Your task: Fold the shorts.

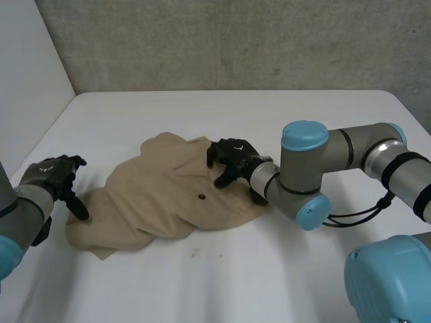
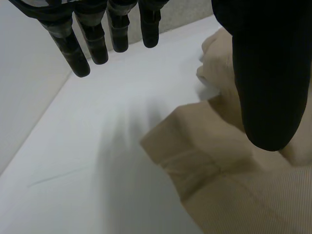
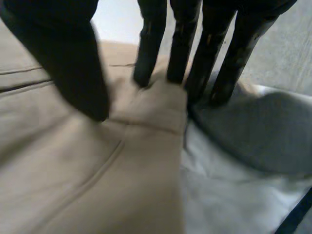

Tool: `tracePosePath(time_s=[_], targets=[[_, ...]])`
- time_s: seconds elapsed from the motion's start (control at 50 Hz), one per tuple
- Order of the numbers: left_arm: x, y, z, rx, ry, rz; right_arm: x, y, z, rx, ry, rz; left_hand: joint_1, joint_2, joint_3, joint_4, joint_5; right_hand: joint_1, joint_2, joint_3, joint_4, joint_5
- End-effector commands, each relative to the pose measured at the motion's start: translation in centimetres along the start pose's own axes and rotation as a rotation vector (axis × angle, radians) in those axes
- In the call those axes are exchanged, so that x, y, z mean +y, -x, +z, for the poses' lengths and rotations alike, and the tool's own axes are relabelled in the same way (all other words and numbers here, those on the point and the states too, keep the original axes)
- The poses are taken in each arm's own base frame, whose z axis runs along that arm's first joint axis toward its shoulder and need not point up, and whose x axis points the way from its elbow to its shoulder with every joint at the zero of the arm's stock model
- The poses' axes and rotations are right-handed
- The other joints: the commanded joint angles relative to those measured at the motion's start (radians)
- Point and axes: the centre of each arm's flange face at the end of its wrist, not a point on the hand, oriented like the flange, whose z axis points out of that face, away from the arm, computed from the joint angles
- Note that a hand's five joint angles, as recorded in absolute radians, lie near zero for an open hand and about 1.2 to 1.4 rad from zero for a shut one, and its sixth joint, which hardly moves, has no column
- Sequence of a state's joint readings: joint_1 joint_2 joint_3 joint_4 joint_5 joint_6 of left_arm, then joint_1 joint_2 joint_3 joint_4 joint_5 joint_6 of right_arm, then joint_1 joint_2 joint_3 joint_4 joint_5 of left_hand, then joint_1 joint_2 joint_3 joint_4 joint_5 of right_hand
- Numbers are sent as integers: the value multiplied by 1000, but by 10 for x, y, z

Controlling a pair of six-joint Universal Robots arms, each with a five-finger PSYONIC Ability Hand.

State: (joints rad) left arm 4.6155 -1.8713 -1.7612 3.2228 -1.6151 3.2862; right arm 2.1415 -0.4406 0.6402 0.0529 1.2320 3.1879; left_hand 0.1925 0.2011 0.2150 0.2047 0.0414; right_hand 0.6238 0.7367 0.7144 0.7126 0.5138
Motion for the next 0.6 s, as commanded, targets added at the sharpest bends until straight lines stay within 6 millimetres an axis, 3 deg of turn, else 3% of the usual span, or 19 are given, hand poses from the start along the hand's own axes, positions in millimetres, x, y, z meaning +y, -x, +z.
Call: tracePosePath(time_s=[0.02,0.12,0.18,0.28,0.44,0.48,0.54,0.56,0.6], targets=[[-13,-1,-9,2,-50,0,-10,-3,-11,36,29,-6,3,-5,-19,-9,-20,773,660,682,684,708],[-18,0,-12,-2,-68,-3,-43,1,-35,88,10,-124,-2,-11,-25,-15,-26,773,660,682,684,708],[-21,0,-14,-1,-78,-3,-68,6,-61,126,-4,-254,-8,-17,-31,-21,-32,773,660,682,684,708],[-23,-1,-17,3,-88,-2,-92,-18,-98,230,4,-383,-14,-23,-37,-26,-38,773,660,682,684,708],[-22,-8,-24,29,-78,8,-63,-22,-150,259,348,-519,-14,-23,-37,-26,-38,773,660,682,684,708],[-20,-12,-27,42,-62,16,-55,-33,-170,317,462,-564,-14,-23,-37,-26,-38,773,660,682,684,708],[-17,-18,-31,66,-47,24,-56,-48,-181,392,469,-591,-14,-23,-37,-26,-38,773,660,682,684,708],[-17,-19,-31,71,-46,27,-57,-49,-180,400,442,-592,-14,-23,-37,-26,-38,681,568,590,592,616],[-17,-21,-32,80,-47,29,-62,-48,-178,405,376,-593,-14,-23,-37,-26,-38,177,64,86,88,112]])
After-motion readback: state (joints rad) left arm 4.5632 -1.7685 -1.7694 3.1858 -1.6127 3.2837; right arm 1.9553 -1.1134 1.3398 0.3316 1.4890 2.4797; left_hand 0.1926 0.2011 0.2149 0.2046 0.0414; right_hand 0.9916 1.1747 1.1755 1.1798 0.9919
